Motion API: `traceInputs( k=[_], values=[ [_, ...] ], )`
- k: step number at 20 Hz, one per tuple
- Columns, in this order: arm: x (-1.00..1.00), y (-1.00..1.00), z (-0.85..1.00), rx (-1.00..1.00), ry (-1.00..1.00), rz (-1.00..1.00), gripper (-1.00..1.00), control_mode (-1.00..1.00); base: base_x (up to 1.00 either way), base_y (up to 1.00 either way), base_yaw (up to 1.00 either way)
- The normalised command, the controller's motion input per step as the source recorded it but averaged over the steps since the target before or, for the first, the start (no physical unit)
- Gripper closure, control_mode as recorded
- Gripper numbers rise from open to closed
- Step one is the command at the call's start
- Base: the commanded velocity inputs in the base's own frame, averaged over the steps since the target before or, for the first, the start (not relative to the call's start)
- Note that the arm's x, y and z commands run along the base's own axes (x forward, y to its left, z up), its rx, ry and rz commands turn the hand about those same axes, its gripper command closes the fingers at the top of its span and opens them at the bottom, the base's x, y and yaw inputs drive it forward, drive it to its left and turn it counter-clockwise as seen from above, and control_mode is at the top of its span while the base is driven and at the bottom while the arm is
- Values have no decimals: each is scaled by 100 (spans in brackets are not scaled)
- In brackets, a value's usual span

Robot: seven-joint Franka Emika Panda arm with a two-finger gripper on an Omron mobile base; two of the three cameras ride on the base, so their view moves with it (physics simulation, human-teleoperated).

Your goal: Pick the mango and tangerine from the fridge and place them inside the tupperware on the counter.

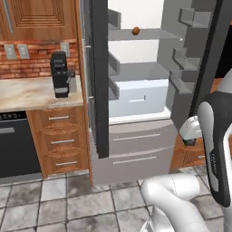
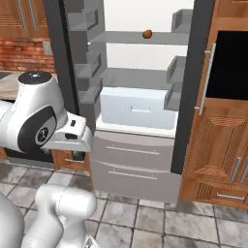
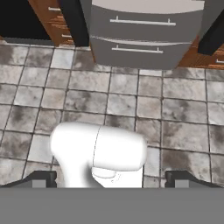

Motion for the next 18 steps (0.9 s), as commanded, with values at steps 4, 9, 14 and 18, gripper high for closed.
traceInputs(
  k=[4, 9, 14, 18],
  values=[
    [0, 0, 0, 0, 0, 0, -100, 100, 8, -67, 0],
    [0, 0, 0, 0, 0, 0, -100, 100, 22, -9, 0],
    [0, 0, 0, 0, 0, 0, -100, 100, 40, 0, 0],
    [0, 0, 0, 0, 0, 0, -100, 100, 80, 0, 0]
  ],
)
